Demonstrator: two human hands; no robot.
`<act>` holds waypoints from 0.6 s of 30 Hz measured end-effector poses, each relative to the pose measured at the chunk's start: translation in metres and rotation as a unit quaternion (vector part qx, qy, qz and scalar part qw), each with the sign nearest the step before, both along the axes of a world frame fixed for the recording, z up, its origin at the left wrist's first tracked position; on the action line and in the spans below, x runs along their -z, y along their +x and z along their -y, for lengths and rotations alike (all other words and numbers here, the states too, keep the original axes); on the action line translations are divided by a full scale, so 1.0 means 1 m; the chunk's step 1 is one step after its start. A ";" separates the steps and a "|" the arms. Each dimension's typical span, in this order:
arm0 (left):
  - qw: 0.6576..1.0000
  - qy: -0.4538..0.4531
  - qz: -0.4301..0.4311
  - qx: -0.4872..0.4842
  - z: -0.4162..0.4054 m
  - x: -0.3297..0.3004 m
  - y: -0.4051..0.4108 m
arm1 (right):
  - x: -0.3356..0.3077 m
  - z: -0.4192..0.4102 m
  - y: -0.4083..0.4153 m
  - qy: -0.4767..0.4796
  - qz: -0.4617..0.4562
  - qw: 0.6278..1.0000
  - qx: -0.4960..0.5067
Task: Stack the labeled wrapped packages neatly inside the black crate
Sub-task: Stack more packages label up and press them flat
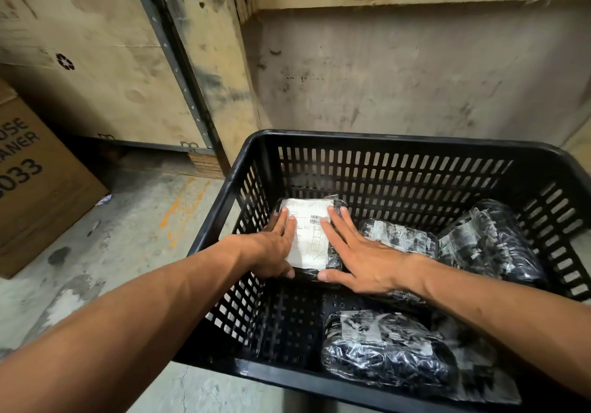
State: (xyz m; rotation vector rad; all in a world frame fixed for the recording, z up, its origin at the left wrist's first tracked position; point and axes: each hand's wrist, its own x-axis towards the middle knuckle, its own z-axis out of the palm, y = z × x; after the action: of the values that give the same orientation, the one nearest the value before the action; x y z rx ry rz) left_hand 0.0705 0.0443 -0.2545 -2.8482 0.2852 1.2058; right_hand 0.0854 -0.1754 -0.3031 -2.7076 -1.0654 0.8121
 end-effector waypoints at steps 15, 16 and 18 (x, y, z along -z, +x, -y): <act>0.999 -0.021 0.035 0.014 -0.006 0.007 0.000 | 0.009 -0.002 0.007 -0.045 0.088 0.993 -0.059; 0.999 -0.025 0.041 0.014 -0.006 0.005 -0.002 | 0.004 -0.002 0.007 -0.053 0.083 0.993 -0.064; 0.998 -0.026 0.056 0.018 -0.005 0.001 -0.004 | -0.011 0.003 0.009 -0.074 0.083 0.990 -0.082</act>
State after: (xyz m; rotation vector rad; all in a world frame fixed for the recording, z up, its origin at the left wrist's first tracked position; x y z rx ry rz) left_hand 0.0662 0.0493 -0.2552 -2.9292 0.3669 1.0419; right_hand 0.0941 -0.1781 -0.2923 -2.8845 -1.3274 0.7267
